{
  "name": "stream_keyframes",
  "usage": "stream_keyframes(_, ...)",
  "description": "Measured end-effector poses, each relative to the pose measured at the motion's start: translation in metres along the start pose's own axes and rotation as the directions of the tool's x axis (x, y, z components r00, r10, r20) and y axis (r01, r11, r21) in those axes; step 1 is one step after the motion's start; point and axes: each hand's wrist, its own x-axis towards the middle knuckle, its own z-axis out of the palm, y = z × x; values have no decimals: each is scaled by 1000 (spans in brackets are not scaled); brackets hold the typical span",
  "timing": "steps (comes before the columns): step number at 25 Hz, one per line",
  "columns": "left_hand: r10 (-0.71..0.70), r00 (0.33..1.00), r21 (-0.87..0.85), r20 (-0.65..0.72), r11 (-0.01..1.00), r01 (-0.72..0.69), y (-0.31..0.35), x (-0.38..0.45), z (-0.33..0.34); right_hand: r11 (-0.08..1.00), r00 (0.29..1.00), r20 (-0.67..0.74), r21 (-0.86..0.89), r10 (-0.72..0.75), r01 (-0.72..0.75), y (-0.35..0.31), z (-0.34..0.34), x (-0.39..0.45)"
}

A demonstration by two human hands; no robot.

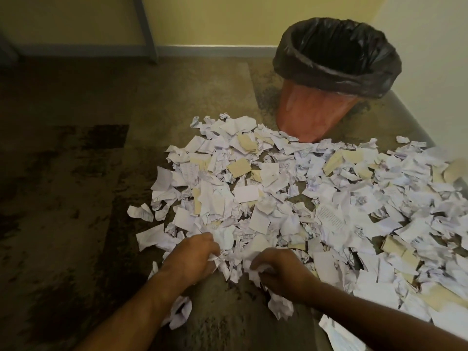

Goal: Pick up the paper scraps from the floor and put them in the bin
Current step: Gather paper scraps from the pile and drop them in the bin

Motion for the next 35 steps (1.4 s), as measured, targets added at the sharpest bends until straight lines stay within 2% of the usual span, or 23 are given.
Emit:
stream_keyframes(3,52,983,-155,-178,985,-80,13,16,-30,990,957,-274,127,95,-62,-5,-49,0)
stream_keyframes(6,59,921,-287,-386,941,-180,47,46,-81,960,831,-513,270,214,-80,-9,-128,11)
stream_keyframes(10,-4,808,-399,-590,871,-287,118,96,-162,928,673,-691,373,264,20,-14,-254,39)
stream_keyframes(14,-75,790,-581,-609,720,-379,184,162,-235,914,498,-810,399,312,77,1,-367,87)
stream_keyframes(16,-122,759,-611,-639,681,-405,210,203,-263,903,433,-831,423,350,81,15,-407,115)
stream_keyframes(17,-164,734,-613,-659,682,-398,222,223,-275,876,423,-816,473,395,95,22,-420,127)
stream_keyframes(19,-284,727,-687,-624,643,-339,248,258,-295,811,470,-727,583,500,39,30,-434,145)
stream_keyframes(21,-342,846,-853,-408,472,-221,271,280,-304,746,574,-578,660,581,-90,34,-435,152)
stream_keyframes(23,-258,939,-941,-227,308,-142,279,283,-304,702,638,-489,702,595,-116,36,-431,155)
stream_keyframes(25,-121,972,-951,-204,260,-167,275,275,-295,719,668,-488,687,561,-102,38,-429,153)
stream_keyframes(27,-40,969,-925,-242,311,-218,262,266,-283,749,656,-527,656,541,-90,41,-425,150)
stream_keyframes(29,-61,946,-882,-318,385,-272,244,256,-271,777,610,-582,623,538,-90,44,-416,146)
stream_keyframes(31,-99,918,-837,-383,459,-300,223,239,-260,866,548,-698,489,460,-105,45,-403,138)
stream_keyframes(33,-105,909,-780,-404,558,-283,194,220,-246,968,538,-806,231,245,-94,39,-374,123)
stream_keyframes(35,-112,917,-692,-384,692,-205,160,195,-229,1000,615,-789,-8,-23,27,29,-321,105)
